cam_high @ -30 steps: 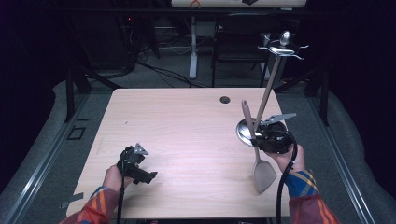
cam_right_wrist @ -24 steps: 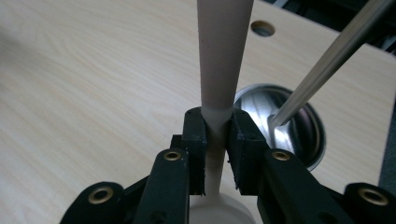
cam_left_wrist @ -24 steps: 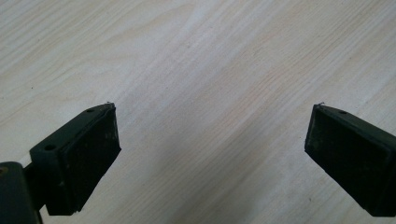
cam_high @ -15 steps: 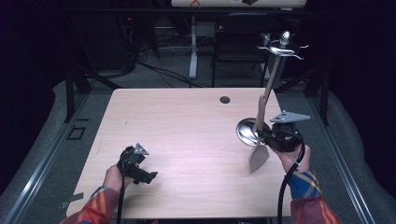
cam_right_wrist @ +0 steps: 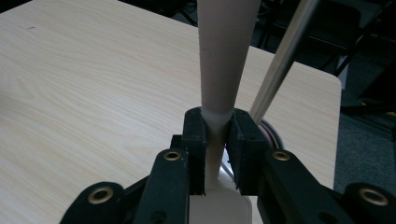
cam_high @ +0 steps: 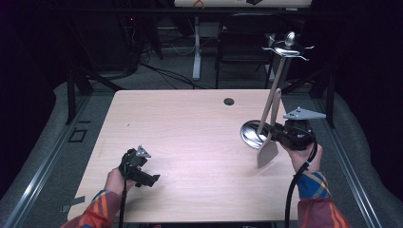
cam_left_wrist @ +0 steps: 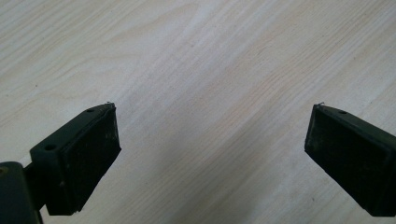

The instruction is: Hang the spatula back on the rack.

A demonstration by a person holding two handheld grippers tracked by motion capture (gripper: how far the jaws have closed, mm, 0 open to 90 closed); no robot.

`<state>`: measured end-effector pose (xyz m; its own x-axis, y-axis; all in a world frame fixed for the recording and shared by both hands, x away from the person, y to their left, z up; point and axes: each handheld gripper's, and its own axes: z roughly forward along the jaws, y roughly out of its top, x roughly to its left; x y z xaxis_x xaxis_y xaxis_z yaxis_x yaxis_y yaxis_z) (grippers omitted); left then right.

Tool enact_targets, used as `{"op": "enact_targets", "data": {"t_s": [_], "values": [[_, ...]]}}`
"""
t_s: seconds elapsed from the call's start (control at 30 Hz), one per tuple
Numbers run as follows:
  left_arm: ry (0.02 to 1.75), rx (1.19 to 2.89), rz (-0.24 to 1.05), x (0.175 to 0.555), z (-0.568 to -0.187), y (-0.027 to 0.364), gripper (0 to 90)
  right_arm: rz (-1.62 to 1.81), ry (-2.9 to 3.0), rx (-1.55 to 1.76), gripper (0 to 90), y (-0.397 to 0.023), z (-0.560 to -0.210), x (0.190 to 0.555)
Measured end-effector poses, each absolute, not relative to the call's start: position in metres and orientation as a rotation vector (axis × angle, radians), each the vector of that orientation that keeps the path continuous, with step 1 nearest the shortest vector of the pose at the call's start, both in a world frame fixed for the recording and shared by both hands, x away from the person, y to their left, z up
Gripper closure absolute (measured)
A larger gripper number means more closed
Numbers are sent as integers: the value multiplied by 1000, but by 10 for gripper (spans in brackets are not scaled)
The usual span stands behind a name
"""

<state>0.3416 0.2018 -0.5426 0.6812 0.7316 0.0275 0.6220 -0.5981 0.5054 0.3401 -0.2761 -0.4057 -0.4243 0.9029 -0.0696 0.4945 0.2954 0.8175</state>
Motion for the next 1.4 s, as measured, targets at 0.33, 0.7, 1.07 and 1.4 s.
{"op": "enact_targets", "data": {"t_s": [0.33, 0.7, 1.07, 1.4], "values": [[1048, 2434, 320, 341, -543, 202, 30, 1003, 1970, 1275, 781, -289, -396, 347], [1049, 2435, 323, 341, -542, 202, 30, 996, 1943, 1306, 781, -301, -387, 354], [1051, 2431, 324, 341, -542, 202, 30, 1033, 1895, 1338, 781, -321, -371, 360], [1060, 2427, 324, 340, -543, 203, 30, 1070, 1863, 1345, 781, -330, -359, 364]]}}
